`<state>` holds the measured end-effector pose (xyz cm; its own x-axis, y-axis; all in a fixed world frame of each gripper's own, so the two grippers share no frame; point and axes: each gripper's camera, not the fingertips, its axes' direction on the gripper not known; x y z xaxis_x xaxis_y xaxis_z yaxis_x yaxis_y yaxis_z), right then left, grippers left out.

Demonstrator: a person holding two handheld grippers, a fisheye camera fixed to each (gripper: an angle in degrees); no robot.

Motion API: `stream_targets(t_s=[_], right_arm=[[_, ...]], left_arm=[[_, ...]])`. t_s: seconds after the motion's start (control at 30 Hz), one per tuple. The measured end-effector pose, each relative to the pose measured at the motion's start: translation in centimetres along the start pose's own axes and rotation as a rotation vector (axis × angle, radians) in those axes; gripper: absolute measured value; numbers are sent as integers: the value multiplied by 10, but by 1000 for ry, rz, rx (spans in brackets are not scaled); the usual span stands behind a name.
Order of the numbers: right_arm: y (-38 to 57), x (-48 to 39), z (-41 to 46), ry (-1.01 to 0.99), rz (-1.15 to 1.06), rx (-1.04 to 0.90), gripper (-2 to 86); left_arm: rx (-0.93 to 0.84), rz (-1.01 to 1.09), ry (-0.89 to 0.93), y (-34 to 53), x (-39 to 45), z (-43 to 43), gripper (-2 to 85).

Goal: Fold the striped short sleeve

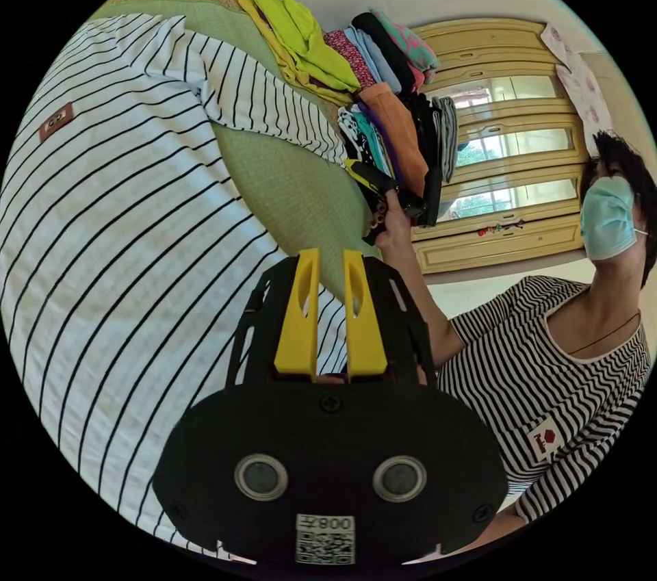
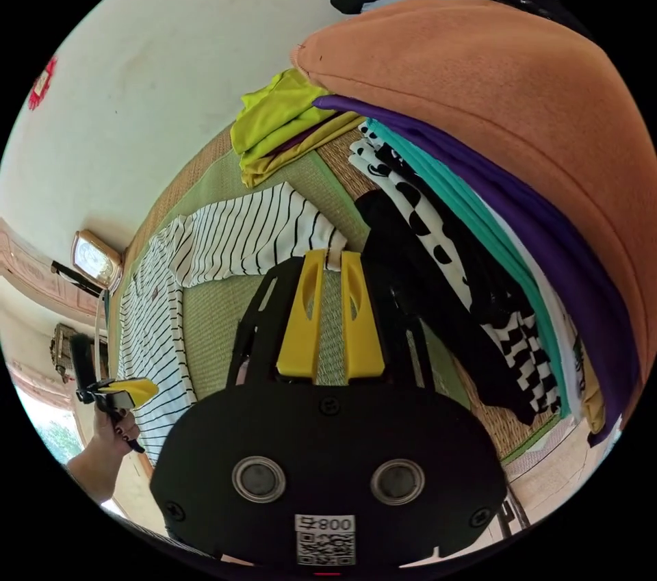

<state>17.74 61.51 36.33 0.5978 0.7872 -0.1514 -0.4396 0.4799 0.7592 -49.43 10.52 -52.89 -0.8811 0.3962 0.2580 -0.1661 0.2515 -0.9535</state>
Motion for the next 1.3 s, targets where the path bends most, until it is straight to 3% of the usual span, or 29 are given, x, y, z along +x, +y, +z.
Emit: stream_targets(t_s=[0.27, 0.37, 0.5, 0.77, 0.97, 1.1, 1.3], right_arm=[[-9, -40, -12, -382, -225, 73, 18], [-8, -75, 18, -489, -379, -91, 16], [-4, -83, 48, -522, -419, -217, 15], [-17, -62, 54, -526, -418, -235, 15], [-29, -53, 62, -519, -436, -250, 16], [-39, -44, 69, -537, -430, -259, 16], [-50, -32, 75, -551, -433, -250, 15]], left_arm=[[145, 116, -35, -71, 28, 7, 67], [177, 177, -85, -97, 47, 8, 75], [98, 245, -224, -132, 65, 27, 86], [-148, 330, -454, -198, 73, 110, 94], [-238, 372, -666, -217, 81, 146, 73], [-190, 360, -677, -220, 85, 137, 41], [-32, 280, -547, -218, 83, 86, 24]])
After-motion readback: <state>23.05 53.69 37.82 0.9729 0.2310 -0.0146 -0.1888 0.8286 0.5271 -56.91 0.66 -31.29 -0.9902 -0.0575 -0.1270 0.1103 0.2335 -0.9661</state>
